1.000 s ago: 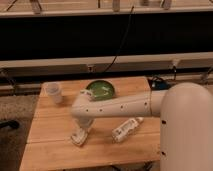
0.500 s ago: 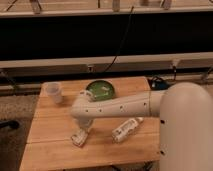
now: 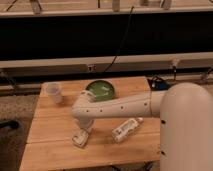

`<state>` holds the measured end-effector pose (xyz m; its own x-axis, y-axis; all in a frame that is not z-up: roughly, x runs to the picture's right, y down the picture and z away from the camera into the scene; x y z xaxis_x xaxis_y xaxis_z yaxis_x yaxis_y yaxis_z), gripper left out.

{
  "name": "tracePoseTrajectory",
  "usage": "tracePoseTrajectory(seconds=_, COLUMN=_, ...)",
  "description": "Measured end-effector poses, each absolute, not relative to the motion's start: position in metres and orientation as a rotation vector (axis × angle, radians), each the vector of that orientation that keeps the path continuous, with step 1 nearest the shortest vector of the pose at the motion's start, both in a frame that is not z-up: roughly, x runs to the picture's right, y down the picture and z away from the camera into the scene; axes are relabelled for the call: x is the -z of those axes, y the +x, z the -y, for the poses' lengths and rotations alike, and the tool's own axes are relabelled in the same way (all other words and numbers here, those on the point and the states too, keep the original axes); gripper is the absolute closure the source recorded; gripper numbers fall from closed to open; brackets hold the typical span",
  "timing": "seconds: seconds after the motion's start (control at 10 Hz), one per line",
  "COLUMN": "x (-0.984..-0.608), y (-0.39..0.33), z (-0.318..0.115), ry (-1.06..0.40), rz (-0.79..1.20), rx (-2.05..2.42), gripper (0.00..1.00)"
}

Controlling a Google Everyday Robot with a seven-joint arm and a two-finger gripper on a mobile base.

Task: Wipe the white sponge on the table

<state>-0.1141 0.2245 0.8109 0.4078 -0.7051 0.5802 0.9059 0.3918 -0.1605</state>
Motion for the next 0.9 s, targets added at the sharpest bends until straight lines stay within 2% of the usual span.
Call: tracePoseTrajectory(seconds=0.9, x=-0.805, y=-0.102, z=-0.234, ry=-0.499, rz=0.49, rx=1.141, gripper=1.0)
